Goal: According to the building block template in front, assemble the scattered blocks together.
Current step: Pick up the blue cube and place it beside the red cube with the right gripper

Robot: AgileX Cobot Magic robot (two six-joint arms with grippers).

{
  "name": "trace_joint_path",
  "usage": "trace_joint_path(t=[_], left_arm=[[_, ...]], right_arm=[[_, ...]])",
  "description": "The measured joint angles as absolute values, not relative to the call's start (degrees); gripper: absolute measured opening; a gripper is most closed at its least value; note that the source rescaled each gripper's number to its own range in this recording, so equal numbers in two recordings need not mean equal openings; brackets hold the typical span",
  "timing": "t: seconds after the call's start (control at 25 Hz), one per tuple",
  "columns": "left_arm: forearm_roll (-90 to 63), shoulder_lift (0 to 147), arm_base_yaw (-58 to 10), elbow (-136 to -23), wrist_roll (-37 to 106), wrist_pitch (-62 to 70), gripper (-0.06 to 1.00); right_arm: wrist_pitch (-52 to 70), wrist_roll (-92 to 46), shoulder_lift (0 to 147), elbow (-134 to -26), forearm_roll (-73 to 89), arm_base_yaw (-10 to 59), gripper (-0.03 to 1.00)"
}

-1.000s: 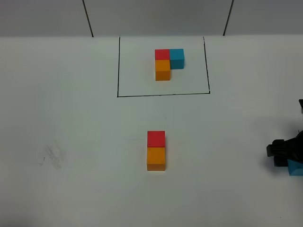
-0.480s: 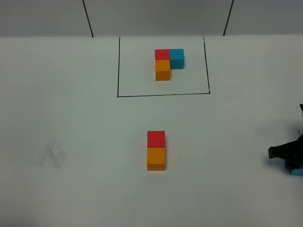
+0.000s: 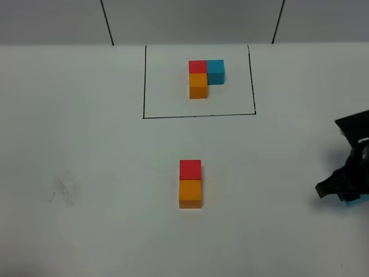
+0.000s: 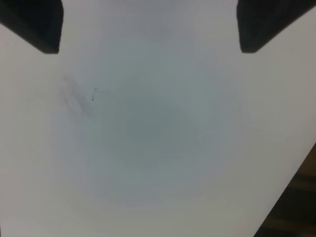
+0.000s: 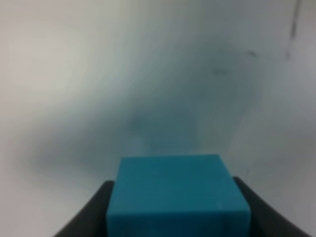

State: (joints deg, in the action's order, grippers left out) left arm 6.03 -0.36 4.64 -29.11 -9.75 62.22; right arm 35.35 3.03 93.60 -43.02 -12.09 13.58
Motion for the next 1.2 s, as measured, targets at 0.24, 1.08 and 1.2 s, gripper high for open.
trace_joint_path(t=[0.24,1.08,1.2], left_arm=[[6.0,-0.4,4.6,-29.1,-9.8,62.2,0.62],[6.0,-0.4,4.6,-29.1,-9.8,62.2,0.62],[6.0,-0.4,4.6,-29.1,-9.8,62.2,0.62]], right_arm=[[34.9,-19.2,93.6,-50.5,-12.1,24.4,0.2],[43.1,-51.3,111.7,-70.3,4.2,32.9,0.2],[43.2,-51.5,113.7,-72.6,4.0,34.4,0.2]])
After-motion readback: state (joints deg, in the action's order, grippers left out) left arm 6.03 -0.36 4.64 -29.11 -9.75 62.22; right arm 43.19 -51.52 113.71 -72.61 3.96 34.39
